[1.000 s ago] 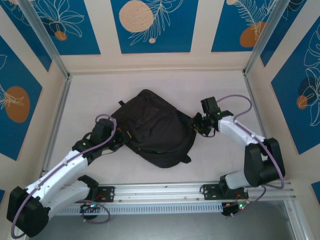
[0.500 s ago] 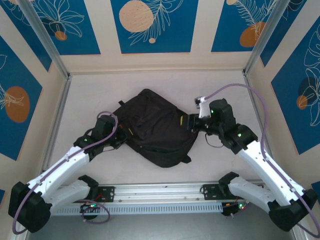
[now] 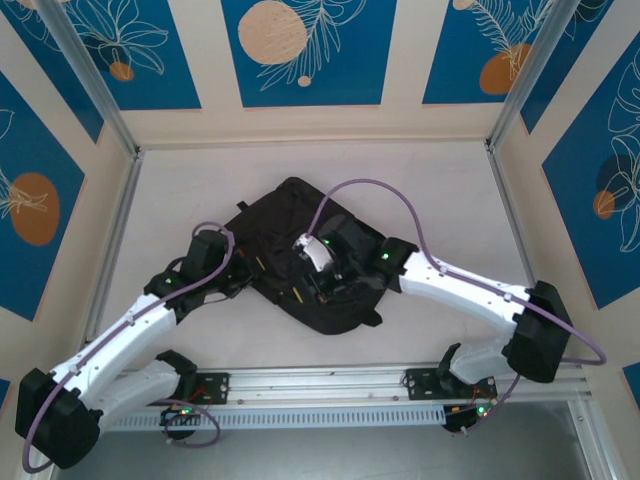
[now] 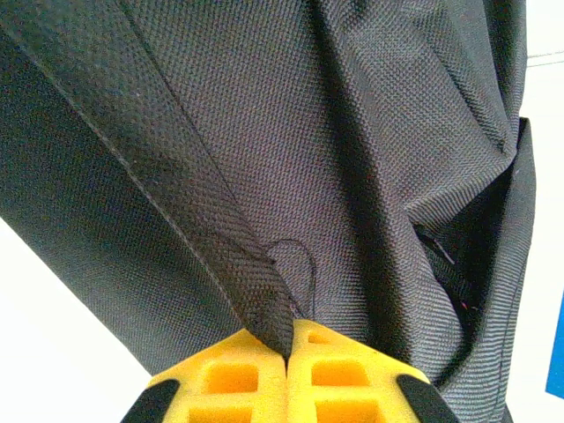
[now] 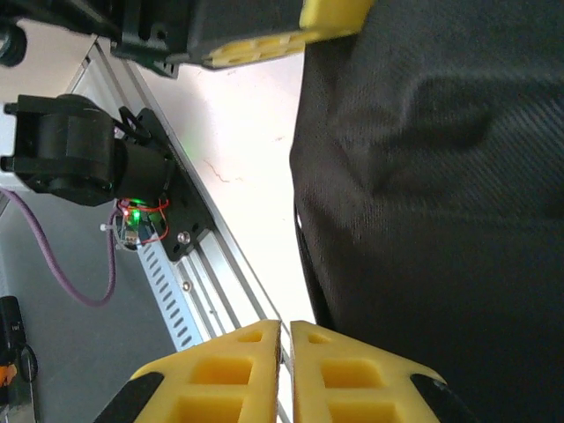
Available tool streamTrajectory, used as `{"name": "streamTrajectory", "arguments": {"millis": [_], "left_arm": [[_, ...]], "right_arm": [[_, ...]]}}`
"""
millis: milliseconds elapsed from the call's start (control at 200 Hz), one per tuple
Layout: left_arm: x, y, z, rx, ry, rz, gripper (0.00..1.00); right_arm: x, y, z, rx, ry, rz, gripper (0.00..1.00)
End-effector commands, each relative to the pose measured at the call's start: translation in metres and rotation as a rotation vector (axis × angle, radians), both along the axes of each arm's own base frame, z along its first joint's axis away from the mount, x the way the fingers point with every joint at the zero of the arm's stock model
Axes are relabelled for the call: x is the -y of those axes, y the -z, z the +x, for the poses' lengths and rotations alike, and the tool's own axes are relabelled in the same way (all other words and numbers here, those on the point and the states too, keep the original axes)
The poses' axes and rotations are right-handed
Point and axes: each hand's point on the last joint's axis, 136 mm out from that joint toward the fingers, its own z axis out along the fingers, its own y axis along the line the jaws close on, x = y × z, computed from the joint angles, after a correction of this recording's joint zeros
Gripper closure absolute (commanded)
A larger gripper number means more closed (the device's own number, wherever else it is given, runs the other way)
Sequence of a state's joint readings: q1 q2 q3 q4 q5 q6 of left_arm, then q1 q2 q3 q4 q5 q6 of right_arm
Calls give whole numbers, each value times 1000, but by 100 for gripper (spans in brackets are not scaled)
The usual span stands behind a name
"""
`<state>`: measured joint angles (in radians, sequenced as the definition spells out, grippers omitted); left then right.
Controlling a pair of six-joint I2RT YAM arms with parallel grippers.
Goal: Pack the student bag
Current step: Zip the student bag at the center of the table.
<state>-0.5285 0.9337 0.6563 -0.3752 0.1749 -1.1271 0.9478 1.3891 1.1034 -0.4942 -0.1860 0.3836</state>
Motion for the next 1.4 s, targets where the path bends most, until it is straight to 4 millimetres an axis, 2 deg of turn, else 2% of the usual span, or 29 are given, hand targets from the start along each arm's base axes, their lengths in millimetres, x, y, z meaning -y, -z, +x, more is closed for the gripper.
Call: {"name": "streamTrajectory", "arguments": {"millis": [0,180,385,495,570,650,710,820,930,1040,1255,1395], "left_arm": [[8,-12,-4,42,45,-52,100],[10,-15,-5,48,53,-63,100],[11,-16,-5,49,57,-65,100],[11,-14,-5,45,55,-73,100],[12,-14,-5,44,57,-78,100],[11,-13,-6,45,58,-69,100],[10,-13,-6,47,58,-63,100],[10,-12,-6,42,53,-61,100],[13,-14,-3,45,56,-73,100],[16,-13,-1,38,61,-86,100],[16,-15,-2,37,58,-89,100],[14,-13,-2,37,54,-76,100]], "right_arm": [[-10,5,0,12,-25,-39,87],[-4,23,18,50,33,-122,89],[-8,42,13,76,-13,-209,89],[-8,51,14,92,-19,-231,82],[-4,57,23,137,4,-277,75],[4,55,31,183,39,-312,74],[3,46,26,184,29,-273,74],[-1,32,5,186,-34,-192,74],[2,42,-9,174,-74,-212,74],[5,59,-10,163,-76,-257,74],[-4,69,-18,177,-111,-293,79],[-11,67,-38,188,-165,-294,81]]}}
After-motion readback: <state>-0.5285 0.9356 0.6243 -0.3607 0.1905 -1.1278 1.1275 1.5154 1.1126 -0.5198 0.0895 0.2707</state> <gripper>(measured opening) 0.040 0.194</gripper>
